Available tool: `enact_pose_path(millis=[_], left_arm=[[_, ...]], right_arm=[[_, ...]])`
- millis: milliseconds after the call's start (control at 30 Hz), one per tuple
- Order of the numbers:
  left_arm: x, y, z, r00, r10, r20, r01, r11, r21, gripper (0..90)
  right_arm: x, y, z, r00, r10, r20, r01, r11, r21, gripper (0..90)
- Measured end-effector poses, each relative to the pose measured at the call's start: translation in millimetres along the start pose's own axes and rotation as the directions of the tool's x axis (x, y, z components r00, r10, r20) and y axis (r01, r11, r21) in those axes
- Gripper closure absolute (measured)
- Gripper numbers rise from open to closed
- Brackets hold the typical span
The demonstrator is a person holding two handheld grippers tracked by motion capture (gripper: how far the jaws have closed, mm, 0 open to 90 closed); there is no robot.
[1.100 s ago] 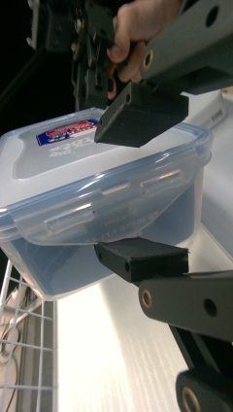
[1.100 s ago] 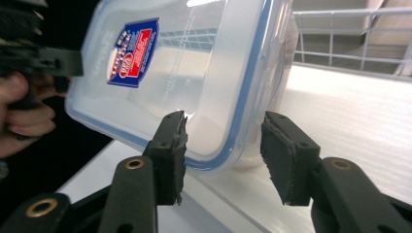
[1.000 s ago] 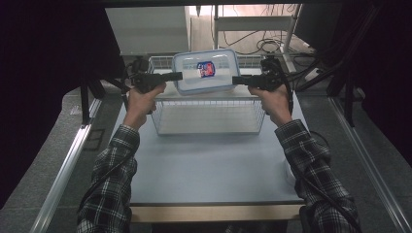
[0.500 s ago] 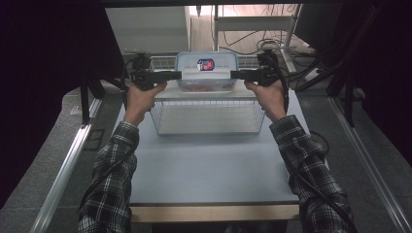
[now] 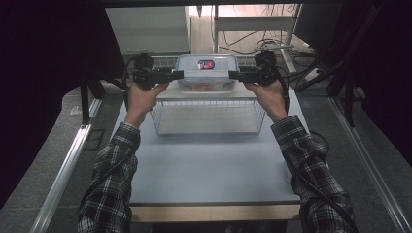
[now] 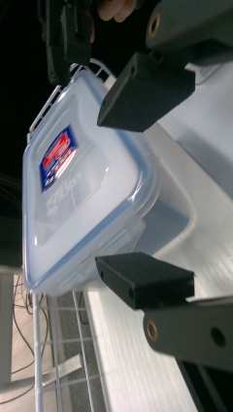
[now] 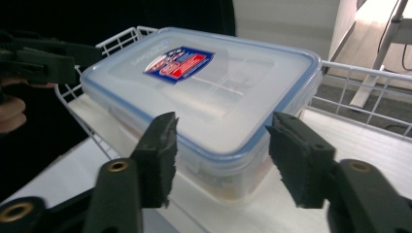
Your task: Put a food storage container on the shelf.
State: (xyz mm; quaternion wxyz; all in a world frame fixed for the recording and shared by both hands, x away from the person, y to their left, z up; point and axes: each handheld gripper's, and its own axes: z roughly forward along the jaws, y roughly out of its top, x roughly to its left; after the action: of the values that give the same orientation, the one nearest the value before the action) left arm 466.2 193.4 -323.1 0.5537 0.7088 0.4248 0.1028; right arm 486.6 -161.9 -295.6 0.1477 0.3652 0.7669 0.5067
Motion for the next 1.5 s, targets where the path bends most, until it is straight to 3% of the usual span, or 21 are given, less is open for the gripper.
enact_pose_path(millis=[100,167,667,867,900,1067,1300,1500], left_arm=[[-6.7,-5.3,-0.3,0.9993,0.033,0.016,-0.033,0.9994,0.003,23.7],[-13.0,-11.2,-1.1,0.9964,0.084,0.004,-0.084,0.9962,0.021,19.9],[-27.1,-40.7,-14.9,0.9891,0.147,0.015,-0.147,0.9882,0.043,9.9],[-40.2,-54.5,-20.1,0.9788,0.204,0.014,-0.205,0.9763,0.069,8.0],[-45.3,-59.9,-21.4,0.9745,0.224,0.008,-0.224,0.9714,0.077,7.1],[-56.1,-74.9,-22.9,0.9664,0.257,0.012,-0.257,0.9629,0.084,5.5],[-63.2,-94.7,-21.2,0.9680,0.250,0.020,-0.251,0.9632,0.097,4.8],[-63.7,-108.6,-23.3,0.9677,0.250,0.032,-0.252,0.9643,0.082,4.6]], right_arm=[[2.5,-2.8,-2.6,0.9998,-0.021,-0.005,0.021,1.000,-0.001,34.9],[4.7,-6.5,-4.7,0.9992,-0.038,-0.010,0.038,0.999,0.004,29.9],[16.0,-31.9,-15.4,0.9941,-0.107,-0.016,0.108,0.994,0.013,14.1],[22.2,-41.5,-19.2,0.9916,-0.125,-0.034,0.125,0.992,0.012,11.6],[23.9,-46.1,-20.2,0.9909,-0.127,-0.044,0.128,0.992,0.013,10.6],[28.9,-57.8,-22.8,0.9879,-0.137,-0.072,0.139,0.990,0.021,8.2],[36.5,-73.9,-28.1,0.9820,-0.173,-0.075,0.176,0.984,0.034,6.2],[38.4,-86.2,-33.6,0.9815,-0.172,-0.085,0.175,0.984,0.032,5.9]])
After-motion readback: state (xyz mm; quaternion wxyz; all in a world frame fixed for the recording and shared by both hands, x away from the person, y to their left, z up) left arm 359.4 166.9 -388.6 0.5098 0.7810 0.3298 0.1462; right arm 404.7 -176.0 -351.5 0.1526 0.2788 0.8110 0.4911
